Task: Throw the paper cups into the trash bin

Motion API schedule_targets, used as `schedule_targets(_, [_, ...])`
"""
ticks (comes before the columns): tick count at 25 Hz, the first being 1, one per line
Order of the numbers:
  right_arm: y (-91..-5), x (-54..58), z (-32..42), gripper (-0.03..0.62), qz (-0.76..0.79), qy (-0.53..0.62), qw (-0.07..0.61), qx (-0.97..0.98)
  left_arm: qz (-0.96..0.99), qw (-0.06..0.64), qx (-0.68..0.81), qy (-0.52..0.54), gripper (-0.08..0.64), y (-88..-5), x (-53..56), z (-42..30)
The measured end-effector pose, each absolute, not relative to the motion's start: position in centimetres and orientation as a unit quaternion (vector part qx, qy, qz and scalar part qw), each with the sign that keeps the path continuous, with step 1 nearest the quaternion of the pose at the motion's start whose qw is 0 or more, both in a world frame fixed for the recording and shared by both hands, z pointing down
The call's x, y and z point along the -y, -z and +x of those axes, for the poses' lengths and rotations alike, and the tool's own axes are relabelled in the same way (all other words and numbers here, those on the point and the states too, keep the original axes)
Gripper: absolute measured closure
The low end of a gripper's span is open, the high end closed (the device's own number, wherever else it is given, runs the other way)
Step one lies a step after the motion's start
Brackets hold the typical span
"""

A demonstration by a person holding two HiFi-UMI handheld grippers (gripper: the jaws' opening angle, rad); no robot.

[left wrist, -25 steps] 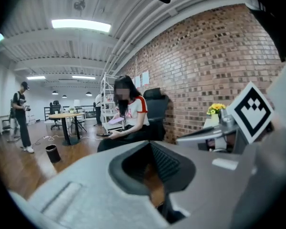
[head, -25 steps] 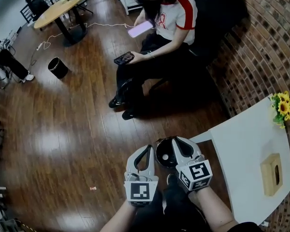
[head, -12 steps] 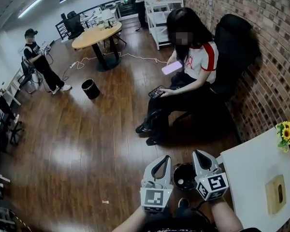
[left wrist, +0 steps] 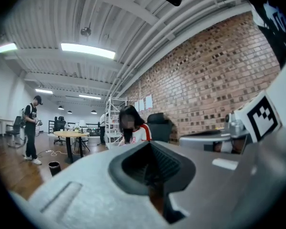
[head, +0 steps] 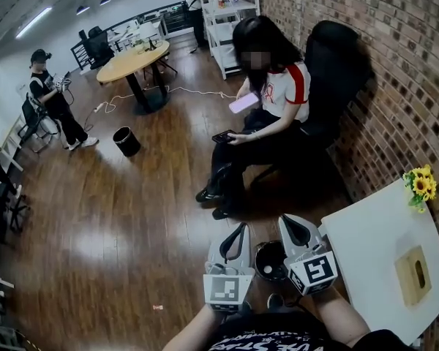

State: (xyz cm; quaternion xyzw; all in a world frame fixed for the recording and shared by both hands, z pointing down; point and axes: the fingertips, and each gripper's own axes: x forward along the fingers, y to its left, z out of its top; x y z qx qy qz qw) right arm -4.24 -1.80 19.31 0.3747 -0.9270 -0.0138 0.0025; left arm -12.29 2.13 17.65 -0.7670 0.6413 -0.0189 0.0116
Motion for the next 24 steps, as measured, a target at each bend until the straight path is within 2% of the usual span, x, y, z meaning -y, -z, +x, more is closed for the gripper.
schedule_targets(24, [-17.2, 1.7, -2.5, 0.584, 0.375, 0.064, -0.004, 0.925, -0.769, 0.029, -0.638, 0.028, 0.555, -16.5, -2.4, -10.3])
